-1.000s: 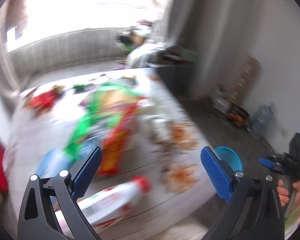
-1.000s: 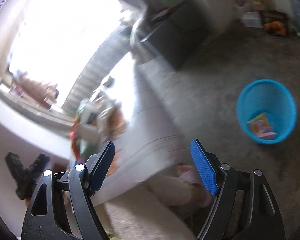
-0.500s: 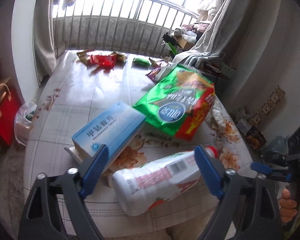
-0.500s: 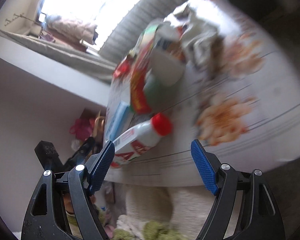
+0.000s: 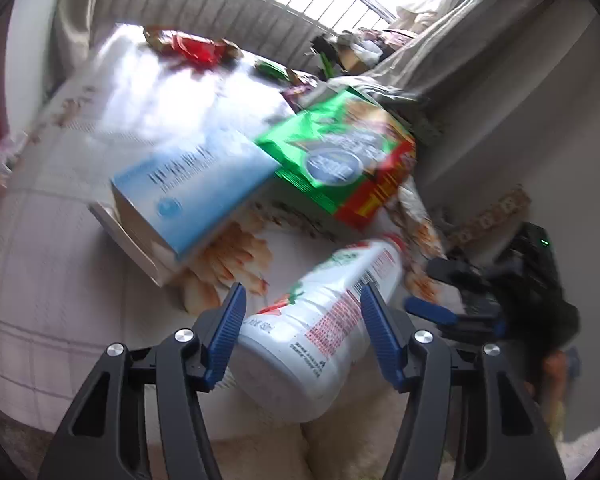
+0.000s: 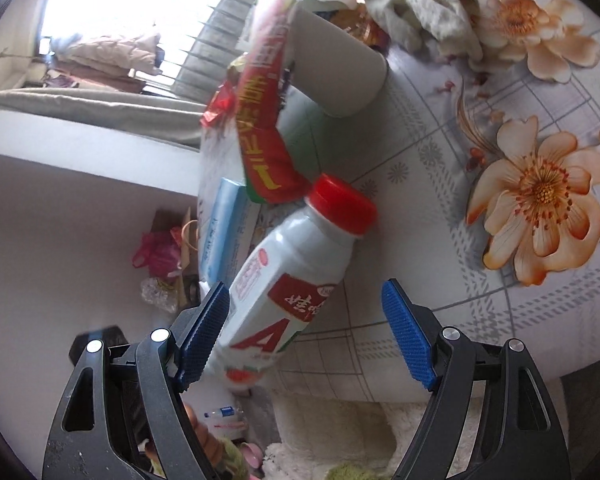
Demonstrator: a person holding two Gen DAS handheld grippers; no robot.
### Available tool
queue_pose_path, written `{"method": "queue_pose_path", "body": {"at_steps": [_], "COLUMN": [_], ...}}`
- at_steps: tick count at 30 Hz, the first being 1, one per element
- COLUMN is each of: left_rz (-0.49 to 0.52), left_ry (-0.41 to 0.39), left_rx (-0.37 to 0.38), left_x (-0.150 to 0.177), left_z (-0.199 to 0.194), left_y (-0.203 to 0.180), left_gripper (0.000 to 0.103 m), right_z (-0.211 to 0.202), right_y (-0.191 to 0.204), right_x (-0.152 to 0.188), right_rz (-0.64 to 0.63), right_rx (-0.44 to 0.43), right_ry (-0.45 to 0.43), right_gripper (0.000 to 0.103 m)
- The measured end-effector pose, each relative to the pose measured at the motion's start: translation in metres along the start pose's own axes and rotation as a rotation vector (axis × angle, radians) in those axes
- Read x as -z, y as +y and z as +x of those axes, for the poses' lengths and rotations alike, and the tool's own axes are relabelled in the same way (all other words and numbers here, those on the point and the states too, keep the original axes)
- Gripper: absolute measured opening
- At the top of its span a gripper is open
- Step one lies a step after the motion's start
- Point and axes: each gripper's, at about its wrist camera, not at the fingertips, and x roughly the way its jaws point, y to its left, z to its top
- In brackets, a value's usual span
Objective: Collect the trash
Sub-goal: 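Close the right gripper on the white AD milk bottle while the left gripper approaches the blue medicine box, then grasp the blue Mecobalamin tablets box with the left gripper while the right gripper holds the bottle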
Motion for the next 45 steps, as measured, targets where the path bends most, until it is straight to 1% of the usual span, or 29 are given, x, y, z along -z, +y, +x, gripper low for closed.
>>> {"method": "queue_pose_path", "body": {"at_steps": [2,4,8,11,13,16,18,20,21,22,26,28,29,31,32,33,35,37,39,40,42,44,45], "left_rz": [0.004,0.011,0.03,0.042,0.028,-0.005,-0.012,-0.007,-0.005,-0.003,0.021,0.046,0.061,0.096,0.115,0.125,0.145,0.161,0.136,0.123,0.106,0.119,0.137], "left_ry": [0.018,0.027,0.032,0.056,0.08,0.106,0.114,0.122,0.126,0.13,0.152,0.156,0.15,0.111,0.081,0.061,0.009,-0.053,-0.09,-0.097,-0.096,-0.056,-0.022], "left_rx": [0.032,0.049,0.068,0.086,0.103,0.132,0.14,0.139,0.138,0.143,0.164,0.174,0.168,0.124,0.082,0.05,-0.034,-0.117,-0.177,-0.188,-0.215,-0.241,-0.25], "left_x": [0.005,0.008,0.008,0.008,0.007,0.008,0.008,0.008,0.008,0.008,0.01,0.011,0.01,0.006,0.002,-0.002,-0.013,-0.028,-0.046,-0.052,-0.067,-0.081,-0.087], "left_z": [0.0,0.0,0.0,0.005,0.01,0.016,0.02,0.024,0.027,0.029,0.035,0.035,0.034,0.028,0.024,0.021,0.015,0.008,0.004,0.004,0.01,0.023,0.032], "left_y": [-0.003,-0.004,-0.009,-0.013,-0.013,-0.013,-0.015,-0.018,-0.02,-0.022,-0.032,-0.04,-0.042,-0.043,-0.041,-0.039,-0.032,-0.018,0.001,0.009,0.025,0.037,0.043], "left_gripper": [0.057,0.057,0.057,0.057,0.057,0.053,0.05,0.046,0.046,0.046,0.043,0.043,0.043,0.043,0.046,0.053,0.061,0.067,0.075,0.076,0.084,0.089,0.093], "right_z": [0.002,0.005,0.014,0.023,0.026,0.031,0.032,0.029,0.028,0.027,0.014,0.006,0.003,-0.004,-0.01,-0.015,-0.024,-0.032,-0.038,-0.039,-0.039,-0.036,-0.035], "right_y": [0.001,0.001,0.003,0.004,0.008,0.013,0.015,0.014,0.012,0.01,-0.001,-0.006,-0.009,-0.013,-0.014,-0.015,-0.016,-0.015,-0.014,-0.015,-0.016,-0.016,-0.015], "right_x": [0.001,-0.001,-0.001,-0.003,-0.003,-0.001,0.0,0.003,0.003,0.005,0.009,0.01,0.01,0.01,0.009,0.008,0.006,0.005,0.003,0.002,0.001,-0.001,-0.001], "right_rz": [0.01,0.017,0.036,0.042,0.034,0.021,0.012,0.006,0.007,0.012,0.028,0.03,0.03,0.022,0.014,0.002,-0.028,-0.065,-0.098,-0.107,-0.114,-0.118,-0.123], "right_rx": [0.004,0.005,-0.013,-0.033,-0.034,-0.039,-0.038,-0.036,-0.034,-0.047,-0.042,-0.037,-0.032,-0.019,-0.006,0.01,0.052,0.104,0.153,0.16,0.16,0.16,0.164], "right_ry": [0.003,0.008,0.023,0.034,0.034,0.046,0.053,0.058,0.063,0.064,0.032,0.033,0.032,0.026,0.018,0.007,-0.026,-0.069,-0.1,-0.107,-0.106,-0.101,-0.099], "right_gripper": [0.075,0.075,0.075,0.075,0.075,0.075,0.075,0.07,0.064,0.062,0.061,0.06,0.06,0.06,0.06,0.06,0.06,0.06,0.06,0.06,0.06,0.059,0.059]}}
